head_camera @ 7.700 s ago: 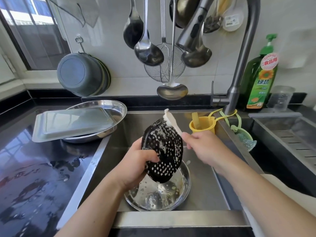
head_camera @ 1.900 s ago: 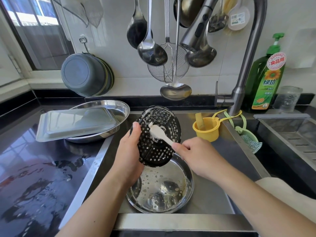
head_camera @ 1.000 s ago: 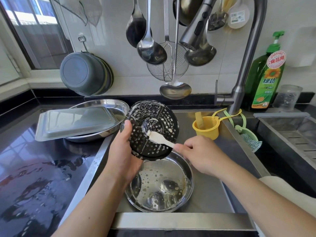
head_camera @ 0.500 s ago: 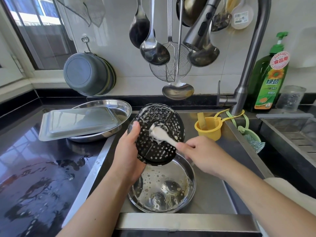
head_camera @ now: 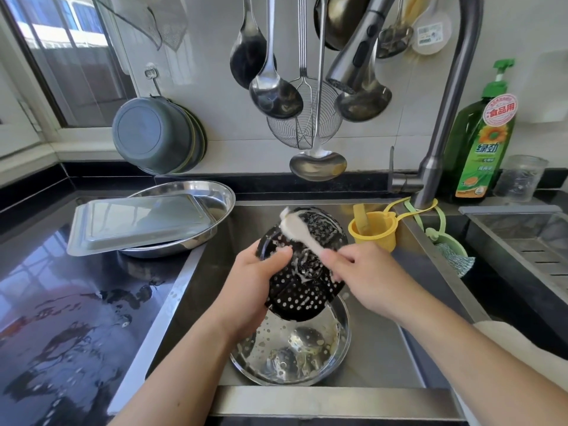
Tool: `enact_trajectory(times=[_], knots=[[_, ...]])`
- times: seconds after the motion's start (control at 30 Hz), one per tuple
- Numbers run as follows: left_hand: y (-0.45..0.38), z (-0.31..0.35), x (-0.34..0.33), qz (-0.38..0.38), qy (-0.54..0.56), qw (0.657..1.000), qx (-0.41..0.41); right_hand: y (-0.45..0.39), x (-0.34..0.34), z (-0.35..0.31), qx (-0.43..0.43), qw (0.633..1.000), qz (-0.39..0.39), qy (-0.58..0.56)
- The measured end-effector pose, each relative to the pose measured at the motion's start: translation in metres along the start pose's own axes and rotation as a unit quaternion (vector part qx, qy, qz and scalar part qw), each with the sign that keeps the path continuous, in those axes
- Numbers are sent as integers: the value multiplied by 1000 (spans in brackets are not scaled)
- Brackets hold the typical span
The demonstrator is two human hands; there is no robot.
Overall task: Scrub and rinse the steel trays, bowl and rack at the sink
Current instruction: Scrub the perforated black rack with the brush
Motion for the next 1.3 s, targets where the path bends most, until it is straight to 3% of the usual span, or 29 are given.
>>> enact_trajectory(times=[0.07,0.2,0.37,0.53,0.67,0.87,1.03,1.17,1.3], knots=[[-1,-1,3,7,-14,1000,0,1,-7,-4,3,1000,-14,12],[-2,0,5,19,-32,999,-3,-10,13,12,-40,998,49,1],[-2,-2,8,21,-56,998,-7,1,-8,-3,0,1000,-22,16],[-1,0,5,24,-64,998,-6,-6,11,11,-37,999,29,-11],[0,2,7,42,18,999,1,-4,2,3,-23,999,26,-5],[-1,9,15,59,161,985,8,-10,22,30,-108,992,53,-49],[0,11,15,67,170,983,6,-3,2,18,-92,995,-17,-26],[1,10,14,66,165,984,8,-11,22,29,-108,992,56,-44],[0,11,19,80,163,983,3,-5,5,24,-97,995,-21,-16]])
Point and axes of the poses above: each hand's wrist, its own y-axis away from the middle knuckle, its own x-axis out of the back of the hand, z = x × y, the point moved 8 cm from there along -y, towards the middle knuckle, and after that the axes turned 1 degree about -x, right-handed, at the moved point
